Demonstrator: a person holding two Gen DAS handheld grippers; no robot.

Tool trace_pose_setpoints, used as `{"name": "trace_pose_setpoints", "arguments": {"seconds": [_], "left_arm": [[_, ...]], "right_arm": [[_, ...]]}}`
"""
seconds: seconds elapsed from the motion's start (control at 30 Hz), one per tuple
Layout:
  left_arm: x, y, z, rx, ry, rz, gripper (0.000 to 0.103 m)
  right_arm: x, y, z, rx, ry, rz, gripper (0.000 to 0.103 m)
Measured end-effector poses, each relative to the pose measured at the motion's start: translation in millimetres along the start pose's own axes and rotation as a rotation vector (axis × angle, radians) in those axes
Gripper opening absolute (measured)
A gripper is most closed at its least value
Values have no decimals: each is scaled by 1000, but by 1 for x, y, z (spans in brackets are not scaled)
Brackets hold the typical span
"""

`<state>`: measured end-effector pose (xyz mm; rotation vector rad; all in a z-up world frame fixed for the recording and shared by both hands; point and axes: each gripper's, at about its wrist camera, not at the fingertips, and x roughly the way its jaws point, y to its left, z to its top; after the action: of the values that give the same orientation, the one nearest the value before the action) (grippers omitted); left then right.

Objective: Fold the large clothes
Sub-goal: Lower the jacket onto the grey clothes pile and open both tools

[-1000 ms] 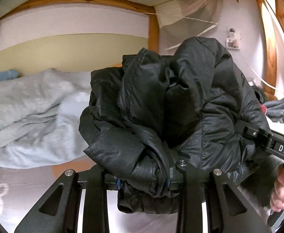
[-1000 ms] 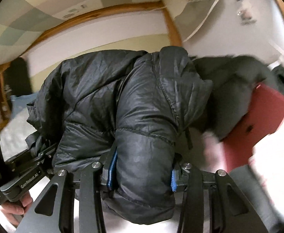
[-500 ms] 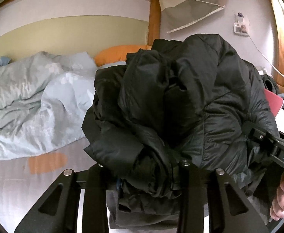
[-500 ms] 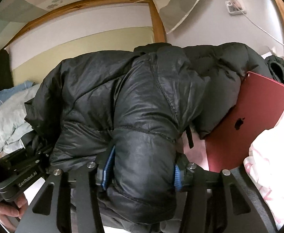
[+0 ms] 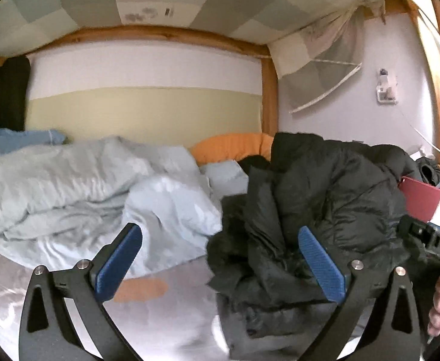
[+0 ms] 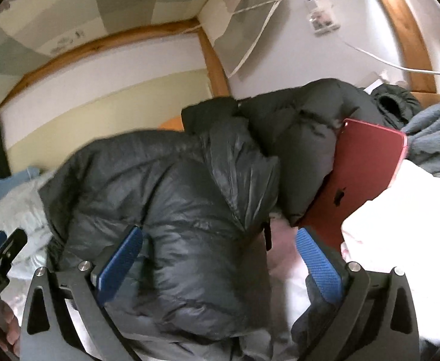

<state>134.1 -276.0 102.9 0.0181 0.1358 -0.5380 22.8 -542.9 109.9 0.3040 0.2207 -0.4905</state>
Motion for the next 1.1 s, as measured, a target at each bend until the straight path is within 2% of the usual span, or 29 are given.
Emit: {"name": "trace_pose_setpoints", "arguments": {"seconds": [0.13, 0.27, 0.4, 0.5, 0.63, 0.73, 0.87, 1.0, 1.1], "left_arm": [[-38, 3, 1, 62, -87, 0, 103], [-67, 5, -1, 70, -90, -41, 103], [-90, 4, -19, 101, -79, -57, 103], [-100, 6, -49, 126, -49, -23, 103], [-107, 13, -91, 149, 1, 20, 103], [-109, 16, -116, 170, 43, 37, 103], [-119, 25, -114, 113, -20, 64, 103], [-113, 29, -120, 94, -1, 79, 103], [-116, 31, -121, 86, -21, 83, 103]], "right_arm": [[-27, 12, 2, -38, -35, 49, 103], [-60, 35, -6, -113, -84, 84, 103], [-84, 56, -36, -190, -96, 164, 103], [-95, 64, -74, -202, -98, 109, 103], [-103, 67, -112, -178, -61, 107, 103], [-108, 76, -132, -257, -86, 2, 103], [-105, 71, -146, -231, -87, -11, 103], [-99, 69, -153, -232, -95, 6, 103], [-103, 75, -157, -264, -131, 14, 103]]}}
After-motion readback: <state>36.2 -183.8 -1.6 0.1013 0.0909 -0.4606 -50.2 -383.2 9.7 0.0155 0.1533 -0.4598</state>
